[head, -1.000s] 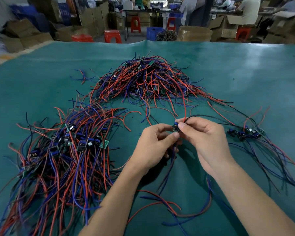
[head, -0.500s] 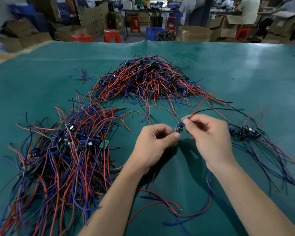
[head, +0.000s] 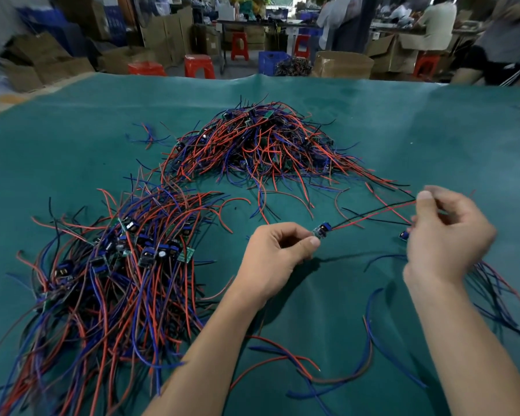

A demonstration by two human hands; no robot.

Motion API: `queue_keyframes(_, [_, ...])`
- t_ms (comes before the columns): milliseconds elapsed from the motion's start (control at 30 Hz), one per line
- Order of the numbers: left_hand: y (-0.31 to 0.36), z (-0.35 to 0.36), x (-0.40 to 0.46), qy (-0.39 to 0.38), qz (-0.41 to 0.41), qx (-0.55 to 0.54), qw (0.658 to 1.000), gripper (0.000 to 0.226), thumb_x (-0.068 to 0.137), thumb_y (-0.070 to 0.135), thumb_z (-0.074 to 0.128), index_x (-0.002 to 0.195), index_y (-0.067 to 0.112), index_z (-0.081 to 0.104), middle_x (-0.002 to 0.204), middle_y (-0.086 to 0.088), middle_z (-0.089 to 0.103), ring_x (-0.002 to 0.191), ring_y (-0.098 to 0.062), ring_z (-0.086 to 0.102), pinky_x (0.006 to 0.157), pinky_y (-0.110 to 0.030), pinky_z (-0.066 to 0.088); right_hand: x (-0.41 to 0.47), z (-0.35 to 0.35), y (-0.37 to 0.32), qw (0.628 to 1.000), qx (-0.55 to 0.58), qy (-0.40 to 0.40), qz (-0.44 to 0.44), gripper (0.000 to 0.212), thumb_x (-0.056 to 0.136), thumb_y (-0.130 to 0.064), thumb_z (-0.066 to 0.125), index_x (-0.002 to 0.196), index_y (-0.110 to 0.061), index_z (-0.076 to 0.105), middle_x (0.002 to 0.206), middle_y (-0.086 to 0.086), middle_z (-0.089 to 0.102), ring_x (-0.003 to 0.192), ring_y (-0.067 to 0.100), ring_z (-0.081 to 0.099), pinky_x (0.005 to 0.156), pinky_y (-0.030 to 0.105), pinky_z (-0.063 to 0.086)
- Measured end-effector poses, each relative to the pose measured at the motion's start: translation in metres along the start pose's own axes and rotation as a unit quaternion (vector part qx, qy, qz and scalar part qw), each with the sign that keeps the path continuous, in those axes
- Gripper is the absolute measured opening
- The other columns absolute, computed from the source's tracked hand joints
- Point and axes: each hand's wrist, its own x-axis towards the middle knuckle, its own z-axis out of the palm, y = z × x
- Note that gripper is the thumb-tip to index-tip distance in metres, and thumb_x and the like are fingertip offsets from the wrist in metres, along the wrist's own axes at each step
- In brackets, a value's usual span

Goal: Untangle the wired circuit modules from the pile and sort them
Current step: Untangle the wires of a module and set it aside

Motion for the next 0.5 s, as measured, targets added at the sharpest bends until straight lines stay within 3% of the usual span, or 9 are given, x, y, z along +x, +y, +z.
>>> queue_keyframes(67, [0.000, -0.001, 0.001, 0.034, -0.001, -0.026, 0.999, 0.018, 0.089, 0.010, 0.073, 0.071, 0.014, 0.070, 0.062, 0.000, 0.063, 0.057, -0.009, 0.050, 0.057, -0.019, 0.042, 0.003, -0.002, -0.001, 0.999, -0.001, 0.049, 0.004, 0.007, 0.084, -0.033, 0.061, 0.085, -0.035, 0.067, 0.091, -0.001, 0.072, 0.082, 0.039, 0.070, 0.072, 0.060, 0.056])
queue_keyframes(133, [0.001, -0.002, 0.002, 0.066, 0.003, -0.057, 0.996, 0.019, 0.091, 0.008, 0.070, 0.073, 0.013, 0.068, 0.062, 0.000, 0.064, 0.055, -0.007, 0.052, 0.055, -0.014, 0.043, 0.002, -0.002, -0.003, 0.999, -0.001, 0.022, 0.025, 0.006, 0.081, -0.035, 0.064, 0.079, -0.032, 0.068, 0.083, -0.002, 0.072, 0.077, 0.034, 0.070, 0.070, 0.057, 0.056])
queue_keyframes(233, [0.002, -0.001, 0.002, 0.072, 0.000, -0.090, 0.993, 0.017, 0.093, 0.003, 0.066, 0.080, 0.013, 0.068, 0.067, 0.000, 0.069, 0.053, -0.003, 0.056, 0.049, -0.010, 0.040, -0.026, 0.011, -0.007, 0.973, -0.028, -0.218, 0.072, 0.016, 0.082, -0.037, 0.072, 0.071, -0.025, 0.073, 0.065, -0.005, 0.071, 0.055, 0.007, 0.061, 0.050, 0.031, 0.047])
queue_keyframes(300, [0.002, -0.001, 0.001, 0.038, 0.007, -0.082, 0.996, 0.014, 0.093, -0.001, 0.064, 0.086, 0.010, 0.071, 0.070, 0.001, 0.071, 0.055, 0.000, 0.057, 0.051, -0.009, 0.040, -0.051, 0.020, -0.010, 0.925, -0.043, -0.370, 0.067, 0.026, 0.081, -0.048, 0.073, 0.078, -0.023, 0.076, 0.070, -0.007, 0.074, 0.055, 0.001, 0.059, 0.049, 0.017, 0.043])
queue_keyframes(333, [0.002, -0.001, 0.000, 0.018, 0.013, -0.067, 0.998, 0.013, 0.093, -0.001, 0.064, 0.087, 0.008, 0.072, 0.071, 0.002, 0.071, 0.056, 0.000, 0.056, 0.053, -0.009, 0.040, -0.059, 0.023, -0.011, 0.911, -0.037, -0.406, 0.057, 0.031, 0.079, -0.053, 0.073, 0.082, -0.022, 0.076, 0.071, -0.007, 0.073, 0.056, 0.001, 0.058, 0.051, 0.015, 0.042])
queue_keyframes(500, [0.001, -0.002, 0.001, -0.029, 0.012, 0.004, 1.000, 0.012, 0.091, 0.007, 0.069, 0.080, 0.005, 0.073, 0.064, 0.000, 0.067, 0.053, -0.006, 0.051, 0.053, -0.015, 0.041, -0.053, 0.020, -0.009, 0.931, -0.028, -0.365, -0.007, 0.022, 0.074, -0.052, 0.075, 0.086, -0.034, 0.075, 0.072, -0.008, 0.073, 0.062, 0.006, 0.060, 0.060, 0.030, 0.047])
